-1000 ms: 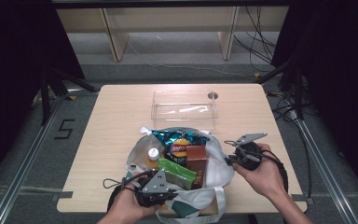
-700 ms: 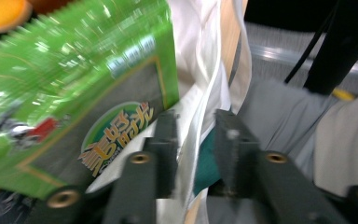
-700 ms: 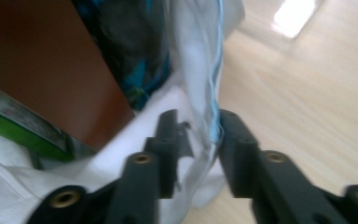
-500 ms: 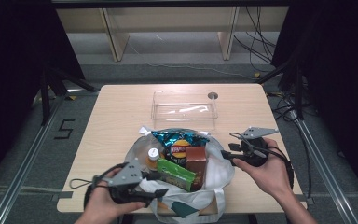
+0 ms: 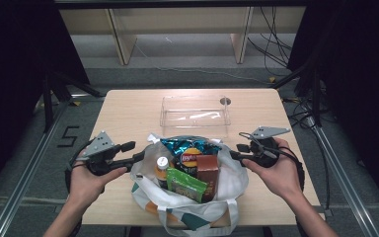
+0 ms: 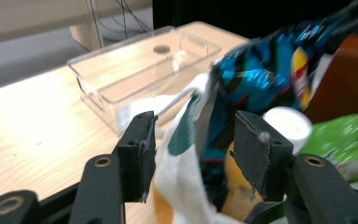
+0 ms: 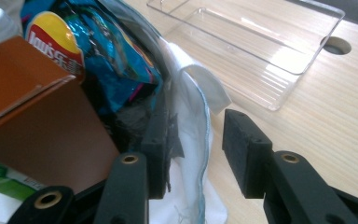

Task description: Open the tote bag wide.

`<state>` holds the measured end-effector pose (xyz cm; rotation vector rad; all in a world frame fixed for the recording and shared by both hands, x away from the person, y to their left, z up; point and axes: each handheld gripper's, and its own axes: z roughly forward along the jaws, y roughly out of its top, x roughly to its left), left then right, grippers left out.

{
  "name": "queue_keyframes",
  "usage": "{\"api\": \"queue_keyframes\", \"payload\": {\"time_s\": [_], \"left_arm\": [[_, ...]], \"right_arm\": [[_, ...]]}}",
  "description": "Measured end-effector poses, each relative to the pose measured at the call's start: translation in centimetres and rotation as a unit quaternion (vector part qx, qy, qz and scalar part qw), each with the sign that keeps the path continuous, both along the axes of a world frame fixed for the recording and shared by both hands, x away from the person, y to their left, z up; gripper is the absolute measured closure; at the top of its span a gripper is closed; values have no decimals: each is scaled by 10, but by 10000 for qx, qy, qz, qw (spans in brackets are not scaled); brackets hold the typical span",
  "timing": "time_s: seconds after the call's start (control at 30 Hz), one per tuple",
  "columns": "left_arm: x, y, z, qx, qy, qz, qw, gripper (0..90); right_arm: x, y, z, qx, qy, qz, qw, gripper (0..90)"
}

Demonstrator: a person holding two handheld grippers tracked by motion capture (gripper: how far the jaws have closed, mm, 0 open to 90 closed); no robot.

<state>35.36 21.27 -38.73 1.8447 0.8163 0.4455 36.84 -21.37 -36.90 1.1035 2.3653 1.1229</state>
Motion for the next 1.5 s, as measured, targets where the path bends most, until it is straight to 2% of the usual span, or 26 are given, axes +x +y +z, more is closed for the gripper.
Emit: {"api": "queue_keyframes", "payload": {"time_s": [0.1,0.13,0.23,0.27,0.3,0.33,0.37,0.4,0.43,0.47,0.5,0.53,0.63,0.77,0.8,0.9,1.0,1.13,1.17,1.2,1.27,1.3,1.33,1.37,1.43,1.5], "left_arm": [[5,-1,-7,68,37,-31,10000,547],[9,-3,-14,293,23,4,9996,575],[12,-5,-20,460,85,-28,9989,618],[12,-6,-23,543,118,9,9985,645],[13,-8,-26,612,136,30,9980,677],[13,-9,-27,581,113,125,9982,801],[13,-10,-28,626,95,193,9978,835],[13,-11,-31,804,115,193,9965,859],[13,-13,-34,783,163,246,9965,865],[13,-13,-34,783,163,246,9965,868],[13,-13,-35,942,205,208,9951,870],[13,-14,-40,942,318,193,9949,871],[13,-15,-46,877,386,228,9951,872],[13,-15,-54,960,320,429,9939,874],[13,-16,-56,877,302,468,9946,874],[13,-19,-65,991,413,506,9929,874],[13,-21,-68,1073,446,562,9916,874],[13,-21,-69,1096,444,546,9915,874],[14,-20,-71,1302,484,462,9892,874],[14,-20,-71,1302,484,462,9892,874],[15,-23,-75,1106,560,548,9908,874],[15,-21,-74,1362,573,423,9881,874],[14,-25,-78,1102,597,533,9907,873],[14,-24,-77,1237,601,454,9894,873],[14,-25,-78,1210,537,466,9901,873],[15,-24,-79,1167,657,420,9901,873]], "right_arm": [[7,0,-5,-46,106,38,9999,644],[8,2,-8,-23,127,0,9999,651],[13,3,-12,20,105,5,9999,668],[14,5,-14,-9,211,-10,9998,683],[16,5,-17,-66,171,28,9998,719],[18,7,-22,-108,296,62,9995,787],[18,9,-24,6,309,21,9995,813],[16,12,-26,-21,394,-48,9992,840],[18,12,-28,-209,230,22,9995,855],[18,12,-28,-209,230,22,9995,855],[15,16,-31,-236,288,-85,9993,875],[17,15,-33,-344,166,13,9993,879],[17,15,-34,-455,189,22,9988,879],[19,17,-41,-480,139,-34,9987,880],[20,17,-44,-508,44,-15,9987,880],[22,19,-53,-548,-71,-52,9985,883],[25,20,-61,-562,-74,-54,9984,884],[25,20,-67,-597,-6,-21,9982,887],[26,20,-67,-578,22,-37,9983,887],[27,20,-68,-577,31,-53,9983,888],[27,19,-68,-573,46,-37,9983,887],[28,20,-70,-547,14,-71,9985,887],[27,20,-70,-583,37,-47,9983,887],[27,21,-73,-609,-40,-43,9981,887],[26,23,-74,-568,43,-53,9984,887],[27,21,-74,-627,65,-3,9980,887]]}}
